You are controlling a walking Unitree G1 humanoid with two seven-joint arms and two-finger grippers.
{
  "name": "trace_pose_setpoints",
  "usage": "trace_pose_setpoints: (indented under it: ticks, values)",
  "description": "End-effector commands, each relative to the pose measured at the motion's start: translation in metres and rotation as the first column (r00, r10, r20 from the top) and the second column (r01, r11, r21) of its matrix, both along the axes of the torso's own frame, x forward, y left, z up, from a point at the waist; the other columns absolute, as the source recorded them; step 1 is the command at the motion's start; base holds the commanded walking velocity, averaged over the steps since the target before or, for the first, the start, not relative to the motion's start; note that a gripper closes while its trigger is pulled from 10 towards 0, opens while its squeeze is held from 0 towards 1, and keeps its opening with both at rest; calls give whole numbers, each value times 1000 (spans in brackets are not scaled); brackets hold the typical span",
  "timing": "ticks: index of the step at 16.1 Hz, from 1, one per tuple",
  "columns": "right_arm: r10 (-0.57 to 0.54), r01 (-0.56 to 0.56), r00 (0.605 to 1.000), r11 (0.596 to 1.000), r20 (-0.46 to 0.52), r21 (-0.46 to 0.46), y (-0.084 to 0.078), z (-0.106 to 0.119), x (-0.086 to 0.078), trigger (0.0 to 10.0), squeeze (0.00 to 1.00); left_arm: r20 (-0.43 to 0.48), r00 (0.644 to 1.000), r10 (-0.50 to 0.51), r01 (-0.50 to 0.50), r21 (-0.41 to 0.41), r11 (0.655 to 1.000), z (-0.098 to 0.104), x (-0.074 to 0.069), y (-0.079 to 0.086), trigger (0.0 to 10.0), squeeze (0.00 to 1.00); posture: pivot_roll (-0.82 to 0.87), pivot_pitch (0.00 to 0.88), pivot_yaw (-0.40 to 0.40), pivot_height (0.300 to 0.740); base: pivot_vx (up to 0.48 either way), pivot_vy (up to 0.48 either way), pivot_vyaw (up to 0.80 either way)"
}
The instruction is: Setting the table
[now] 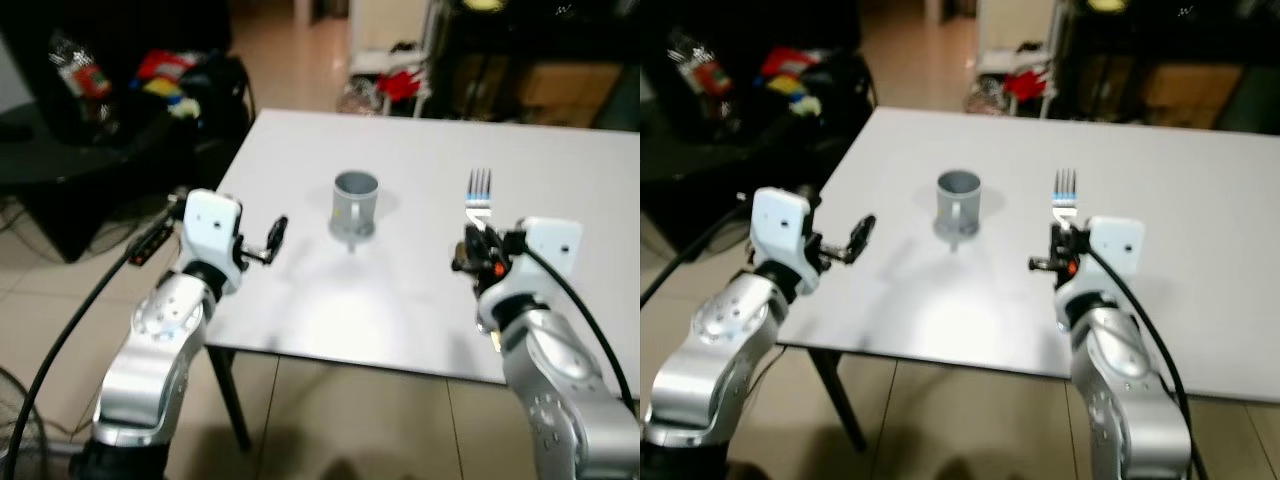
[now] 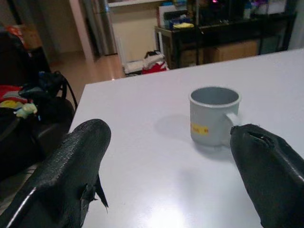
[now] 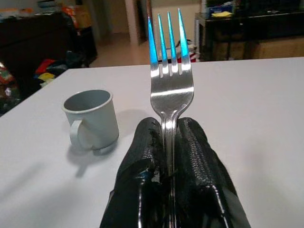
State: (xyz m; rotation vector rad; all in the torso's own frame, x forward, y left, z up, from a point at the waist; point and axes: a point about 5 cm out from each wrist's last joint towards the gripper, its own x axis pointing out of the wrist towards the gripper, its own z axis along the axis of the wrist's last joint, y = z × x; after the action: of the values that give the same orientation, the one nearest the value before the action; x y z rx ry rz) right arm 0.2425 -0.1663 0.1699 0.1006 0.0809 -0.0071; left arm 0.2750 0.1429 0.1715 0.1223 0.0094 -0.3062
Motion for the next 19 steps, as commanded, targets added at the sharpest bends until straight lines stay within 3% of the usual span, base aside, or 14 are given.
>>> trace_pose_setpoints:
  ticks: [1,5,9,13,16,19]
  values:
    - [11,-11,1000,1000,-7,2,-1,0,0,10000,0,6,1000,-6,6,-2,1000,2,1,-1,10000,0,97,0,59,740,0,476,0]
    - [66,-65,997,998,-36,10,3,-2,1,10000,0,16,1000,2,-2,19,1000,2,0,-1,10000,0,99,0,61,740,0,-135,0]
    - [192,-190,977,981,-90,31,9,-7,10,10000,0,2,1000,-17,17,23,1000,2,1,-3,10000,0,100,0,72,740,0,-120,0]
    - [189,-182,957,982,-218,53,9,-25,38,10000,0,-26,997,-76,77,48,996,-2,0,-5,10000,0,106,0,79,740,0,0,0]
    - [242,-224,934,970,-262,99,22,-35,56,10000,0,-33,996,-82,84,63,994,-2,-3,-4,10000,0,113,0,83,740,0,0,0]
    - [206,-168,911,977,-359,134,39,-51,78,10000,0,-54,991,-121,125,93,988,-3,-7,-2,10000,0,121,0,85,740,0,0,0]
